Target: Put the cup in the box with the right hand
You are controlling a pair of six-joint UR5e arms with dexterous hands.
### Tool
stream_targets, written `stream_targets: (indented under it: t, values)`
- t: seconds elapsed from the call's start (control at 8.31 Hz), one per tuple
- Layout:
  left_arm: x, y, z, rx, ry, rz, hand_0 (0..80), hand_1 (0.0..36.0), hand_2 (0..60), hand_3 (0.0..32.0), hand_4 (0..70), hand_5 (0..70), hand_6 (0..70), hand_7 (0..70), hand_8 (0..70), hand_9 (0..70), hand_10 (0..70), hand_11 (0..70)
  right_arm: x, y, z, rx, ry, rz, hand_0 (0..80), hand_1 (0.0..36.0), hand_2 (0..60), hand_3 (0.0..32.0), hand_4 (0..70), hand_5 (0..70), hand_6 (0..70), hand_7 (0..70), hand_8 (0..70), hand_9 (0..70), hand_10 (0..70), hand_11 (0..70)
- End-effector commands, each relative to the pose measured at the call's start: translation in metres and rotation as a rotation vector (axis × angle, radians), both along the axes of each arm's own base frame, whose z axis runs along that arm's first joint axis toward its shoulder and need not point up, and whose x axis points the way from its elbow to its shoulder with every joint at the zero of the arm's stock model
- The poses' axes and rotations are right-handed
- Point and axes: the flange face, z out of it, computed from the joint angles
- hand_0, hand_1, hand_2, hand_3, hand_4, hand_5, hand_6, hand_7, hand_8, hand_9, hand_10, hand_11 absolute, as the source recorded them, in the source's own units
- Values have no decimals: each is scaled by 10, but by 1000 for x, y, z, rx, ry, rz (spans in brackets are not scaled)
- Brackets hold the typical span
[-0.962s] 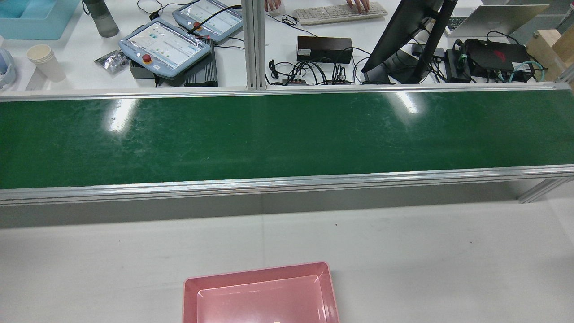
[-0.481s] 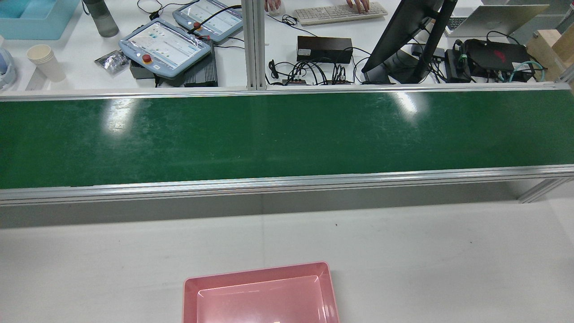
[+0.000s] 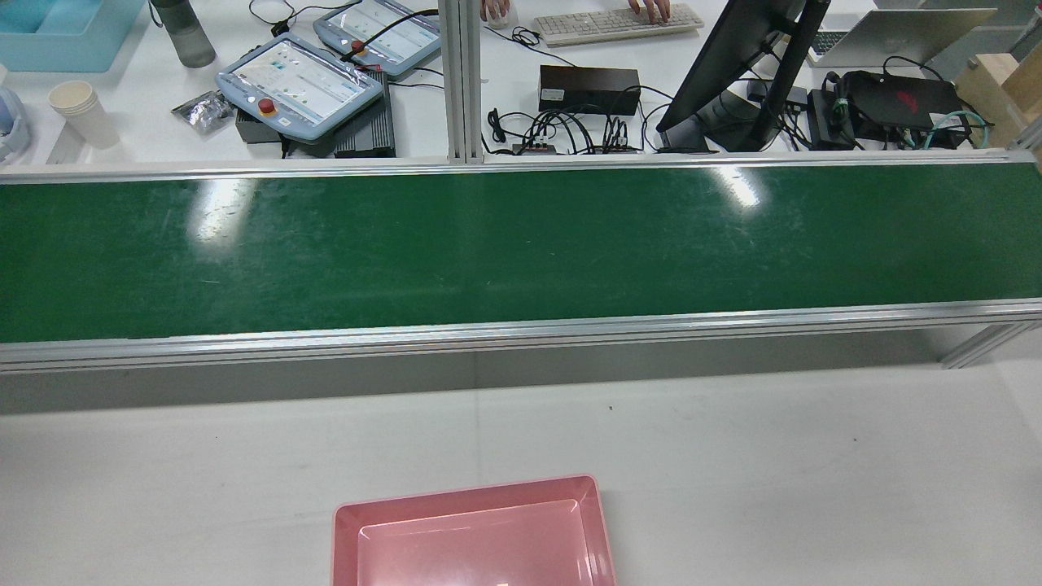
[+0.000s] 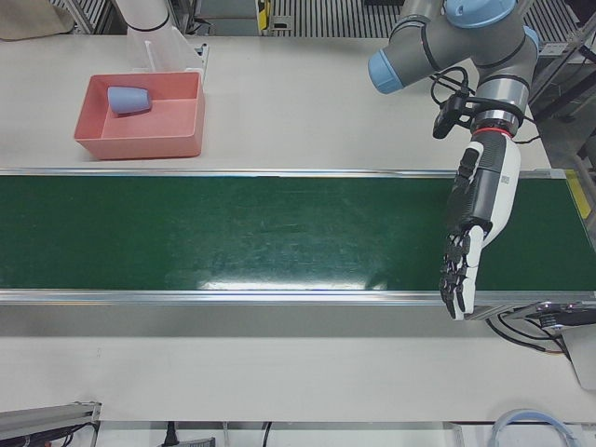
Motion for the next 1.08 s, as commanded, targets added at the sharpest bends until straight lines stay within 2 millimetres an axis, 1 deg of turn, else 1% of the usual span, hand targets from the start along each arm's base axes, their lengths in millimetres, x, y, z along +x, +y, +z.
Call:
stream_targets:
  t: [0.0, 0.36, 0.48, 0.96]
  values:
    - [0, 0, -1, 1, 0, 0, 0, 0, 0, 0, 0, 0, 0, 0, 0, 0, 0, 0, -2, -1, 2, -5, 0, -5, 496, 142, 0, 0, 0, 55, 59, 196, 76, 132, 0, 0]
    - [0, 0, -1, 3, 0, 0, 0, 0, 0, 0, 0, 0, 0, 0, 0, 0, 0, 0, -4, -3, 2, -4, 2, -9, 497, 142, 0, 0, 0, 55, 62, 212, 79, 137, 0, 0]
    - [0, 0, -1, 1, 0, 0, 0, 0, 0, 0, 0, 0, 0, 0, 0, 0, 0, 0, -3, 0, 4, -9, 2, -6, 499, 145, 0, 0, 0, 55, 62, 214, 79, 138, 0, 0]
    - [0, 0, -1, 1, 0, 0, 0, 0, 0, 0, 0, 0, 0, 0, 0, 0, 0, 0, -2, 0, 0, -1, 1, -4, 500, 146, 0, 0, 0, 56, 61, 207, 80, 137, 0, 0]
